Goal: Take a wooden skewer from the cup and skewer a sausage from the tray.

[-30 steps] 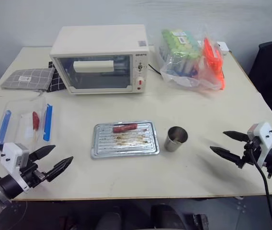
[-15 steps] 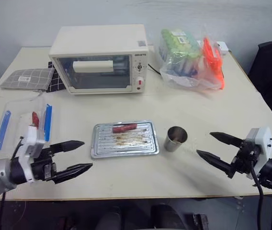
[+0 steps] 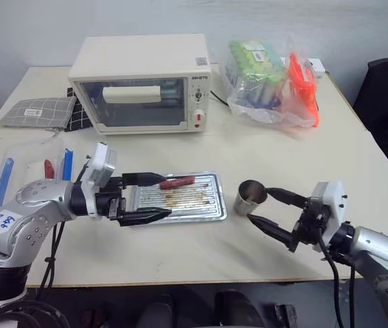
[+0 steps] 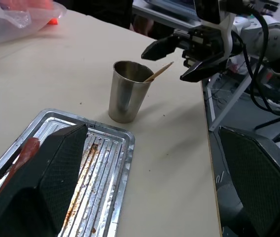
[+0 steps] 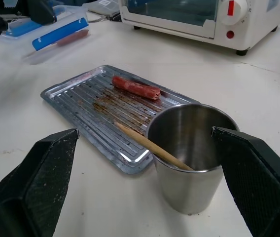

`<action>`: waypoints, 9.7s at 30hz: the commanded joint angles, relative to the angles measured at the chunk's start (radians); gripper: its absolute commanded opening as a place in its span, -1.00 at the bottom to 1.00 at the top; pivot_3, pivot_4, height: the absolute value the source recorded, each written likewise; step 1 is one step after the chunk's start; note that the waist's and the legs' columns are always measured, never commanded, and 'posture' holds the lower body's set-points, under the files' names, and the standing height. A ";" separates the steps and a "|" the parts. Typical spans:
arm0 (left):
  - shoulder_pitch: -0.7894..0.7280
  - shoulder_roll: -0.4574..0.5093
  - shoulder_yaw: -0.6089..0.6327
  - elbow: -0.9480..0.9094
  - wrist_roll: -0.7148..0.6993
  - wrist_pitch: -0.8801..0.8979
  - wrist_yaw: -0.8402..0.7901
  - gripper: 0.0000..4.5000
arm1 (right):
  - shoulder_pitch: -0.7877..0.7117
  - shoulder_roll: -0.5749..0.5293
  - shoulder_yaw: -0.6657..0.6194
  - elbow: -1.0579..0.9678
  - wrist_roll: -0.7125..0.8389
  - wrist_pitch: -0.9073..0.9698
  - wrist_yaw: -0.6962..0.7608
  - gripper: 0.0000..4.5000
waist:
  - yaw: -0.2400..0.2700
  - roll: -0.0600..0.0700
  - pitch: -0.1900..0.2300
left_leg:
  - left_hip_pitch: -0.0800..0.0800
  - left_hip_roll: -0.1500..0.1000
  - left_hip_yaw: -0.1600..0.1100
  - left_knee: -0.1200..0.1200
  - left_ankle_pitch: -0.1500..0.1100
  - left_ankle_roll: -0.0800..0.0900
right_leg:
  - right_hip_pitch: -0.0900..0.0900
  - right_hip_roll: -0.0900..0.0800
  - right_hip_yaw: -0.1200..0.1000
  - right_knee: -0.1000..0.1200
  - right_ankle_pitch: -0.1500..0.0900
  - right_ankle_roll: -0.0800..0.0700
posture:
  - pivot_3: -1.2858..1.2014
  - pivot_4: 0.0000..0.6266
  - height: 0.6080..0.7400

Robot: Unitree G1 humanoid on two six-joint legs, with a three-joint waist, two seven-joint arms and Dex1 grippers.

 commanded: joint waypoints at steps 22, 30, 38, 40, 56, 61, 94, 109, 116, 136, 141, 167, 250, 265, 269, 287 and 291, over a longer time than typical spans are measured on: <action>-0.075 -0.033 -0.039 0.038 0.081 -0.044 -0.047 1.00 | -0.083 0.107 0.069 0.065 -0.062 -0.085 -0.042 -0.38 | 0.003 0.000 0.000 | 0.000 0.000 -0.001 0.001 0.000 0.000 | 0.000 0.000 0.000 0.000 0.000 0.000 | 0.03 -0.52 1.00; -0.103 -0.062 -0.055 0.051 0.099 -0.054 -0.046 1.00 | -0.157 0.082 0.033 0.055 -0.016 -0.029 -0.065 -0.98 | 0.001 0.000 0.000 | -0.001 0.000 -0.001 0.001 0.000 0.000 | 0.000 0.000 0.000 0.000 0.000 0.000 | 0.03 -0.52 1.00; -0.100 -0.088 -0.042 0.045 0.109 -0.074 -0.033 1.00 | -0.325 -0.156 -0.185 0.003 0.341 0.211 -0.066 -0.98 | 0.004 0.000 0.001 | -0.002 -0.001 -0.001 0.002 0.000 0.000 | 0.000 -0.001 -0.001 0.000 0.000 0.000 | 0.03 -0.52 1.00; -0.100 -0.112 -0.025 0.037 0.115 -0.099 0.000 1.00 | -0.423 -0.222 -0.237 0.061 0.518 0.293 -0.118 -0.98 | 0.004 0.001 0.001 | -0.001 0.000 -0.001 0.002 0.000 0.000 | 0.000 -0.001 -0.001 -0.001 0.000 0.000 | 0.03 -0.52 1.00; -0.122 -0.317 -0.004 -0.100 0.053 -0.101 0.248 1.00 | -0.689 -0.097 0.009 0.254 1.248 0.314 -0.636 -0.98 | 0.004 -0.003 0.003 | -0.004 0.000 -0.002 0.005 0.000 0.001 | 0.001 -0.001 -0.004 0.000 0.001 0.001 | 0.03 -0.52 1.00; -0.096 -0.302 0.010 -0.136 0.003 -0.077 0.241 1.00 | -0.697 -0.050 0.032 0.260 1.232 0.305 -0.642 -0.98 | 0.003 -0.003 0.003 | -0.004 0.001 -0.003 0.004 0.000 0.001 | 0.001 -0.001 -0.004 0.000 0.001 0.001 | 0.03 -0.52 1.00; -0.104 -0.461 -0.017 -0.153 -0.034 -0.098 0.431 -0.20 | -0.718 0.122 0.066 0.293 1.277 0.241 -0.774 -1.00 | 0.003 -0.003 0.003 | -0.004 0.000 -0.003 0.004 0.000 0.001 | 0.000 -0.001 -0.004 -0.002 0.001 0.001 | 0.03 -0.52 1.00; -0.116 -0.478 -0.004 -0.140 -0.038 -0.104 0.455 -0.98 | -0.720 0.121 0.066 0.290 1.268 0.243 -0.770 -1.00 | 0.002 -0.003 0.003 | -0.004 0.001 -0.003 0.003 0.000 0.000 | 0.000 -0.001 -0.004 -0.006 0.001 0.001 | 0.03 -0.52 1.00; -0.141 -0.429 0.022 -0.099 -0.001 -0.112 0.448 -1.00 | -0.718 0.100 0.064 0.308 1.250 0.259 -0.775 -0.71 | 0.002 -0.003 0.003 | -0.004 0.001 -0.003 0.003 0.000 0.001 | 0.000 -0.001 -0.004 -0.006 0.001 0.001 | 0.03 -0.52 1.00; 0.289 -0.031 0.556 -0.236 -0.101 0.000 0.393 -1.00 | -1.158 -0.046 0.652 0.640 -0.060 0.029 0.162 0.01 | -0.023 -0.002 0.004 | -0.006 0.000 -0.004 -0.001 0.000 0.000 | -0.004 -0.001 0.000 -0.008 0.000 0.001 | 0.03 -0.52 1.00; 0.466 0.021 0.690 -0.251 -0.086 0.016 0.332 -1.00 | -1.210 0.083 0.750 0.788 -0.272 -0.118 0.319 0.01 | -0.022 -0.002 0.004 | -0.006 0.000 -0.005 -0.002 0.000 -0.001 | -0.005 -0.002 -0.002 -0.009 0.000 0.001 | 0.03 -0.52 1.00; 0.583 0.045 0.720 -0.298 -0.047 -0.011 0.311 -1.00 | -1.326 0.525 0.791 1.459 -0.808 -0.490 0.384 0.23 | -0.053 -0.001 0.005 | -0.006 -0.001 -0.005 -0.002 0.000 -0.002 | -0.007 -0.001 -0.003 -0.005 0.000 0.000 | 0.03 -0.52 1.00; 0.066 0.219 0.216 -0.043 0.029 -0.058 -0.091 -1.00 | -1.310 -0.085 0.653 0.515 -0.419 0.181 0.840 -0.68 | -0.044 -0.001 0.005 | -0.010 -0.001 -0.002 -0.001 -0.001 -0.003 | -0.017 -0.002 -0.002 0.005 0.000 -0.001 | 0.03 -0.52 1.00; 0.031 0.213 0.187 -0.049 0.024 -0.053 -0.083 -1.00 | -1.293 -0.081 0.658 0.519 -0.420 0.175 0.832 -0.68 | -0.042 -0.001 0.005 | -0.010 -0.001 -0.002 0.000 -0.001 -0.003 | -0.017 -0.002 -0.002 0.006 0.000 -0.001 | 0.03 -0.52 1.00; 0.026 0.219 0.191 -0.042 0.025 -0.053 -0.091 -1.00 | -1.279 -0.086 0.659 0.522 -0.427 0.169 0.831 -0.68 | -0.040 -0.001 0.005 | -0.010 -0.001 -0.002 0.000 -0.001 -0.003 | -0.017 -0.002 -0.002 0.006 0.000 -0.001 | 0.03 -0.52 1.00; 0.038 0.225 0.203 -0.036 0.039 -0.058 -0.104 -1.00 | -1.271 -0.081 0.655 0.561 -0.453 0.147 0.834 -0.68 | -0.030 -0.001 0.005 | -0.010 -0.001 -0.002 0.001 -0.001 -0.003 | -0.017 -0.002 -0.002 0.006 0.000 -0.001 | 0.03 -0.52 1.00; 0.041 0.233 0.213 -0.007 0.058 -0.070 -0.114 -1.00 | -1.268 -0.086 0.653 0.549 -0.449 0.153 0.835 -0.68 | -0.027 -0.001 0.005 | -0.010 -0.001 -0.002 0.001 -0.001 -0.003 | -0.017 -0.002 -0.002 0.006 0.000 -0.001 | 0.03 -0.52 1.00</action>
